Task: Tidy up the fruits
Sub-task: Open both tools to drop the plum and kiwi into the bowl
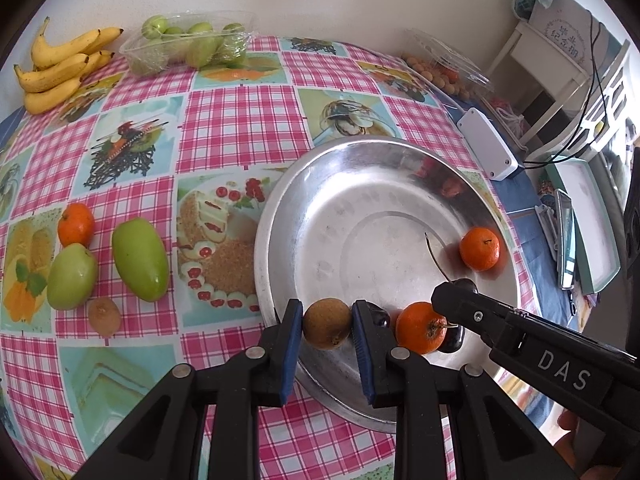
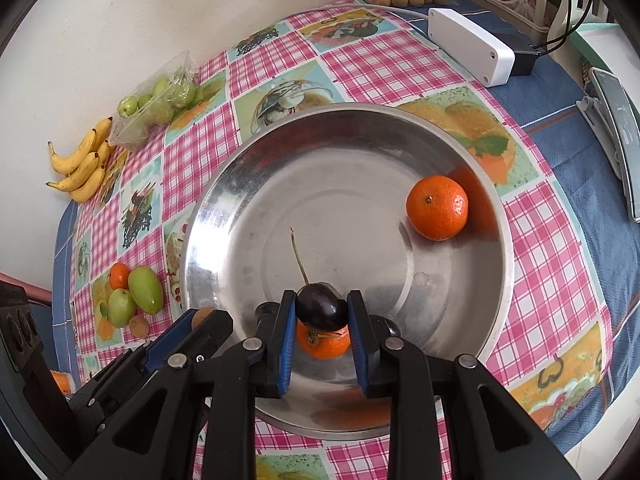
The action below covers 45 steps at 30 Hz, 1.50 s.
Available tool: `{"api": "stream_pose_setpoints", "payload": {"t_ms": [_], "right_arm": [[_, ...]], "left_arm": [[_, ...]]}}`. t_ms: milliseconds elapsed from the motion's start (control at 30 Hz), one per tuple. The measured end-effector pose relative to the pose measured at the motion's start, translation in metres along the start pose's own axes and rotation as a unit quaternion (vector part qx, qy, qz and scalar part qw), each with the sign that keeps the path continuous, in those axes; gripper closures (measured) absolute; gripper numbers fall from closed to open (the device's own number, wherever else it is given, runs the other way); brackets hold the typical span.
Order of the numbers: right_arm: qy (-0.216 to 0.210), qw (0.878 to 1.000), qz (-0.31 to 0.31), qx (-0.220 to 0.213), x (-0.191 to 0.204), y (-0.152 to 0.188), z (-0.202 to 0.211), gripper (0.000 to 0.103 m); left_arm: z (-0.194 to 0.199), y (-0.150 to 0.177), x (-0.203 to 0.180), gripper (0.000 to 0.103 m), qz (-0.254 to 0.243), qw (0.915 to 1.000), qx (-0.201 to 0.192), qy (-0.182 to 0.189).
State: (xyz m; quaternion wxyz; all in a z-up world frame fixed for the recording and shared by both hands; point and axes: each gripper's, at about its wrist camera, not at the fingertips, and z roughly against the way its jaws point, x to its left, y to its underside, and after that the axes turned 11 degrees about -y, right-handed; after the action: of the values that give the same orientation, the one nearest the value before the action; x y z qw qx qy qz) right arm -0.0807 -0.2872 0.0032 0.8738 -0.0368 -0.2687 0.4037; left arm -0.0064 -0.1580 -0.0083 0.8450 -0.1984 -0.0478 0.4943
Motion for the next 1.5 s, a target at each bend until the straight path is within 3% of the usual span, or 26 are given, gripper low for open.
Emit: {"api": "stream_pose_setpoints", "payload": {"t_ms": [533,667,833,933,1000,1200,1500], "right_arm": [[-0.002,1.000,0.002,0.004,0.000,-0.002,-0.001,0.076],[-0.006,1.000,0.001,0.001,0.001,-0.002,0.001,0.066],[-0.005,1.000,0.003,-0.002,0.001,-0.003,0.003,0.065],[-0.004,1.000,0.005,-0.001,0.002,-0.003,0.003,0.060],[-0.003,1.000,0.007,-0.002,0.002,-0.003,0.003,0.054],[0.000,1.000,0.013,0.000,0.003,-0.004,0.002,0.049],[0.004,1.000,0.029,0.011,0.008,-0.003,-0.002,0.045]], "left_arm": [[-0.003,0.001,-0.001,0.074,0.000,0.9999,0.010,0.006],[0.000,0.000,0.001,0.074,0.003,1.0000,0.008,0.003],[0.006,-0.001,0.003,0.070,0.007,1.0000,0.000,-0.001],[0.010,-0.002,0.005,0.056,0.006,0.9997,-0.009,-0.023],[0.012,-0.003,0.009,0.055,0.011,0.9994,-0.010,-0.032],[0.010,-0.004,0.027,0.048,0.046,0.9971,-0.001,-0.060],[0.000,-0.001,0.066,0.040,0.123,0.9857,0.038,-0.108]]}}
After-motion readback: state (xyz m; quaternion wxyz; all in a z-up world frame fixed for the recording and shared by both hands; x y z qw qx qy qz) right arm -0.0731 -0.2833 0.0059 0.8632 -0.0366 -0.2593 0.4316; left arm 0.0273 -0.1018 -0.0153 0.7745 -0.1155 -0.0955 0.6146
